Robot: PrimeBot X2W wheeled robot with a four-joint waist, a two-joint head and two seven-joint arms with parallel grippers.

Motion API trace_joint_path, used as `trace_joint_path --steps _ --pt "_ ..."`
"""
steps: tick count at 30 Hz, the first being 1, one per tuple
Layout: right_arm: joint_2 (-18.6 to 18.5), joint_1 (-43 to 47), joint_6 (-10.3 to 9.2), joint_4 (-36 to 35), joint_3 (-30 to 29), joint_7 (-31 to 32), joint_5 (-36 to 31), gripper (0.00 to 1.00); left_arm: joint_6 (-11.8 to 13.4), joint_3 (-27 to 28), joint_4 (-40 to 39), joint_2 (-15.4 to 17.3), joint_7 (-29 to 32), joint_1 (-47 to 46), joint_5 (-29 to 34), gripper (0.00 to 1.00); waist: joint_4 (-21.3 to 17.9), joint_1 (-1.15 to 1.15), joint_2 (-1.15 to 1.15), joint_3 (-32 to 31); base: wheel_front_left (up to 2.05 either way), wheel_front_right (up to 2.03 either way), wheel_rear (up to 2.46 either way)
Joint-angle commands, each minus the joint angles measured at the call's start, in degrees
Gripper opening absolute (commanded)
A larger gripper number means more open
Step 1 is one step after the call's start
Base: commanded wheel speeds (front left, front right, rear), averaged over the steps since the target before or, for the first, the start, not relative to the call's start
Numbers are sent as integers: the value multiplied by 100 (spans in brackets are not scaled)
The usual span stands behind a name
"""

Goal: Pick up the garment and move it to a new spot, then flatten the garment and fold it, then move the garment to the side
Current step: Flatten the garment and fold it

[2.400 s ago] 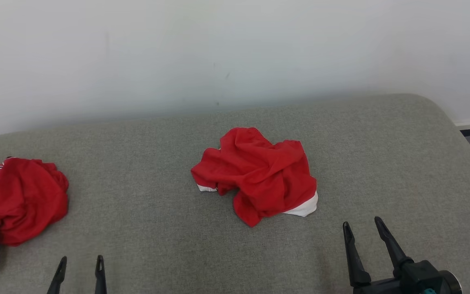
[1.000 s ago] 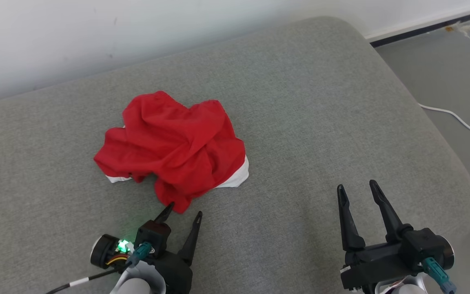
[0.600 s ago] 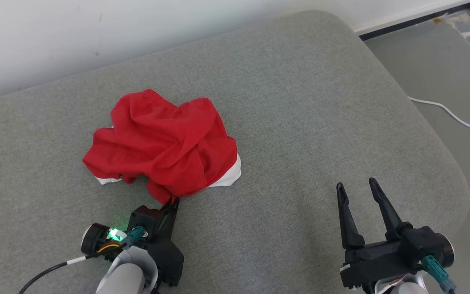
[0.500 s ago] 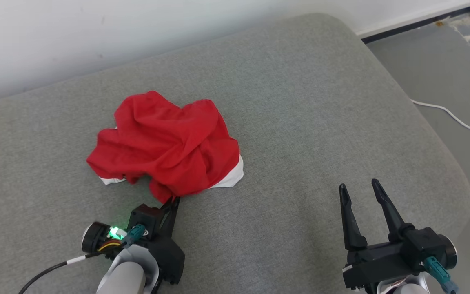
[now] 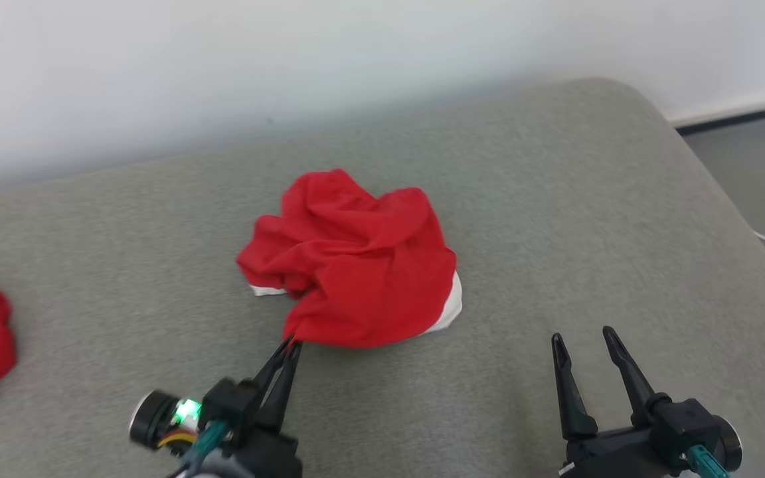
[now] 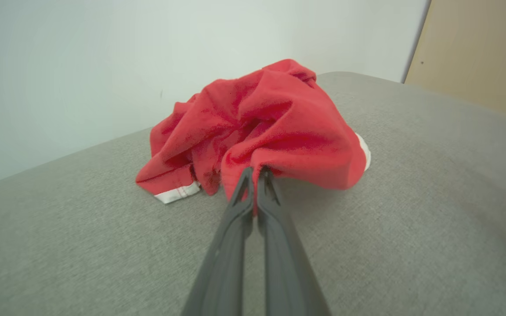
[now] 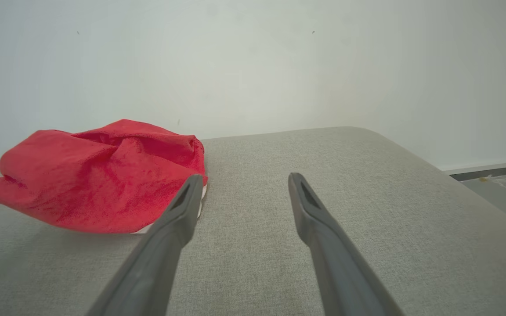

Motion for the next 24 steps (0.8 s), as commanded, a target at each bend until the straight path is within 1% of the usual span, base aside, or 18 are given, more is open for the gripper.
trace_joint_path --steps 1,5,10,16,21,23,24 --pt "14 106 -13 -2 -3 -4 50 100 52 37 -205 123 -10 307 -14 0 550 0 -1 -391 0 0 0" --pt "15 162 -13 -2 -18 -4 82 100 145 128 -579 299 113 745 -103 0 774 0 -1 -441 0 0 0" --pt "13 187 -13 0 -31 -3 103 100 355 377 -1093 534 347 1469 -336 0 990 0 -1 -439 0 0 0" --pt "14 156 -13 8 0 -4 113 100 629 618 -1409 658 493 2329 -622 0 1021 0 -1 -387 0 0 0" --pt "14 138 -13 37 -14 -4 62 100 692 692 -1396 638 459 2463 -709 0 984 0 -1 -393 0 0 0" --pt "14 138 -13 41 -31 -4 48 100 732 707 -1471 593 360 2386 -697 50 975 0 -1 -402 0 0 0" --pt "14 140 -13 43 -42 -4 43 100 753 754 -1518 532 308 2355 -787 100 977 0 -1 -409 0 0 0"
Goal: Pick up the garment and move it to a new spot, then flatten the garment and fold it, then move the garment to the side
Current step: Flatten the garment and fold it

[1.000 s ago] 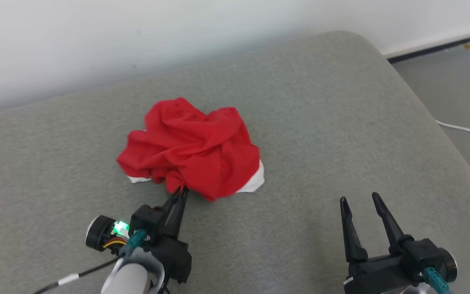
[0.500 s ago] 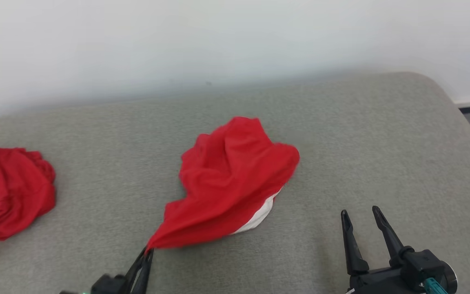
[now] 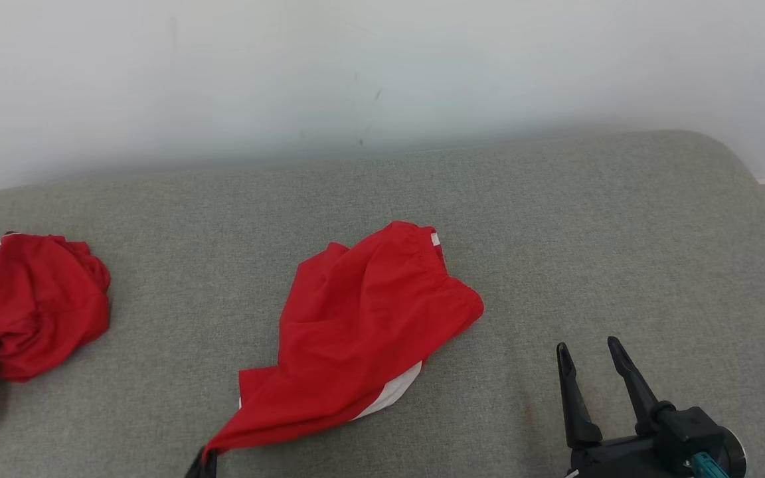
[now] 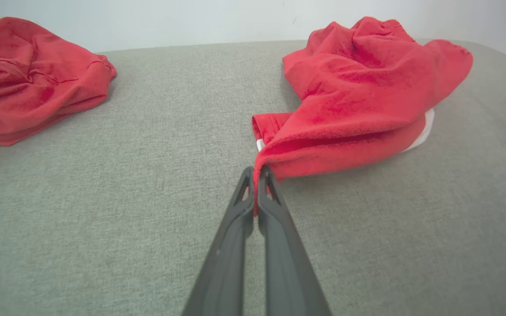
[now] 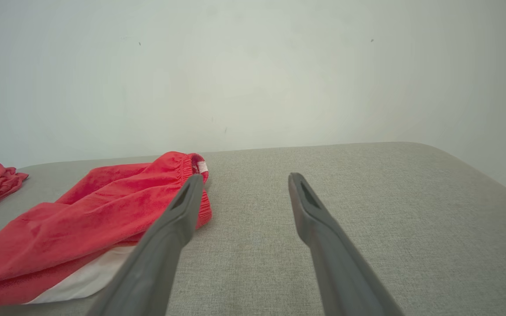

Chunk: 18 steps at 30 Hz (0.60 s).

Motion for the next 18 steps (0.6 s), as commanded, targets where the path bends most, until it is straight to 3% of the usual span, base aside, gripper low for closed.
trace_joint_path --steps 1,18 --pt "15 9 -13 2 -18 -4 -33 100 57 97 -116 -69 -102 -92 -95 100 6 1 0 -15 0 0 0" --pt "14 99 -13 82 -74 -3 -11 100 578 1120 -1240 11 -346 125 61 100 26 1 0 -169 0 0 0"
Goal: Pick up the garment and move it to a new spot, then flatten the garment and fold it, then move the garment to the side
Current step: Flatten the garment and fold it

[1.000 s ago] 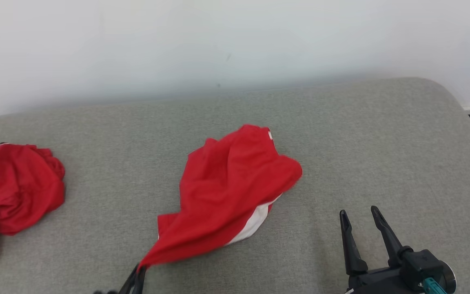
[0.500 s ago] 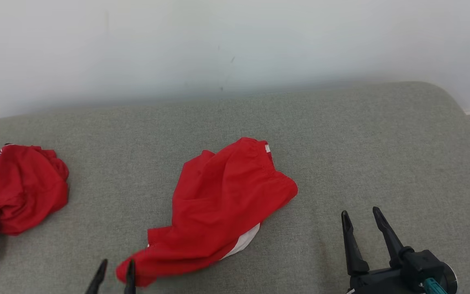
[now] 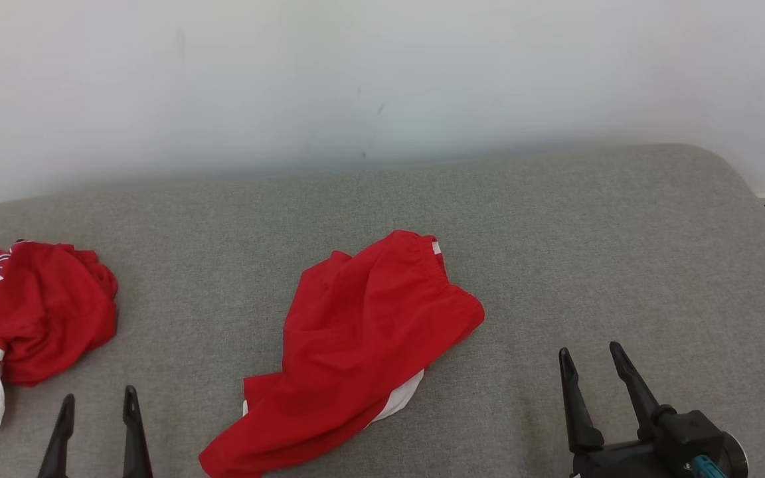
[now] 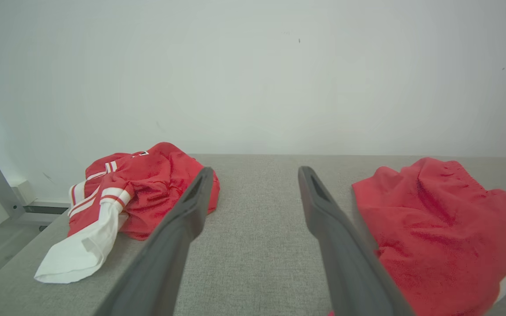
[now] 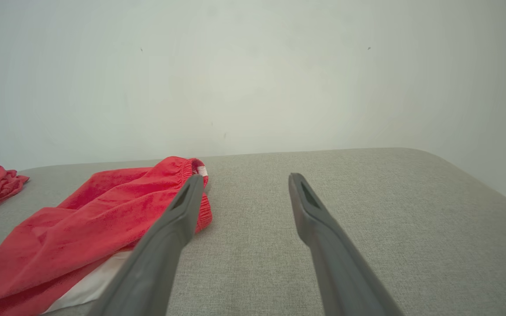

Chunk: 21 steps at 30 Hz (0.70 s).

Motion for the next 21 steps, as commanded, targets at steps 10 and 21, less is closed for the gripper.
trace_joint_path --steps 10,21 --pt "16 -103 -13 494 -19 -5 -98 100 -131 104 5 -198 -19 95 325 100 105 1 0 13 0 0 0" --pt "-449 -1611 -13 1902 747 217 296 100 -359 -11 231 -383 -20 -207 523 100 472 1 0 170 0 0 0"
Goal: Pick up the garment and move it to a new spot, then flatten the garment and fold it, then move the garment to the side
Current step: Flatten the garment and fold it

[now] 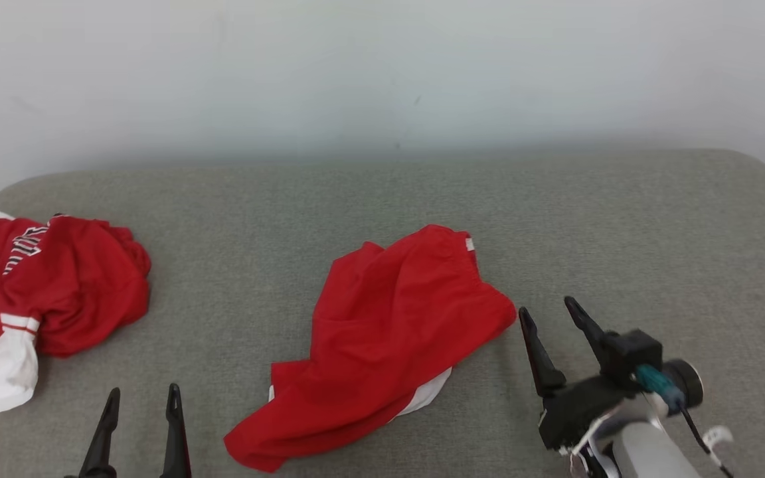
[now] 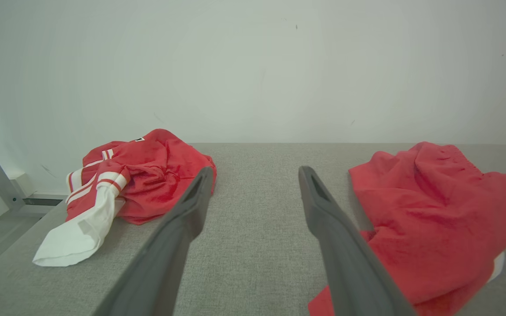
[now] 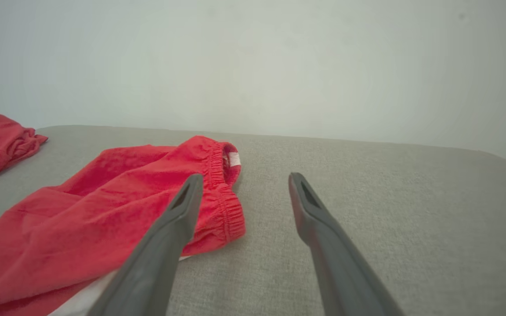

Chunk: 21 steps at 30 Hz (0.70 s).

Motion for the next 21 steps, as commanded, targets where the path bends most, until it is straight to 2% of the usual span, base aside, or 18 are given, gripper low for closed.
trace_joint_path --steps 1,7,16,17,18,19,21 --pt "-88 -231 -13 231 133 80 52 100 -33 -9 39 -34 -18 -95 85 100 165 0 0 100 0 0 0" --pt "-383 -1077 -13 1323 517 231 361 100 -135 -73 145 -133 -19 -255 143 100 472 0 0 271 0 0 0" --pt "-476 -1700 -13 2669 1208 352 1008 100 -246 -69 283 -252 -19 -388 233 100 731 0 0 372 0 0 0" --pt "-480 -1733 -13 2766 1283 366 1077 49 -260 -67 296 -264 -19 -390 243 100 742 0 0 374 0 0 0" --pt "-481 -1766 -13 2856 1350 389 1164 42 -269 -69 309 -282 -19 -401 256 100 749 0 0 374 0 0 0" --pt "-475 -1794 -13 2928 1419 412 1244 0 -275 -69 316 -298 -19 -412 265 100 752 0 0 368 0 0 0" --pt "-483 -1845 -13 3045 1569 416 1391 0 -295 -46 351 -310 -19 -420 272 100 734 0 0 345 0 0 0"
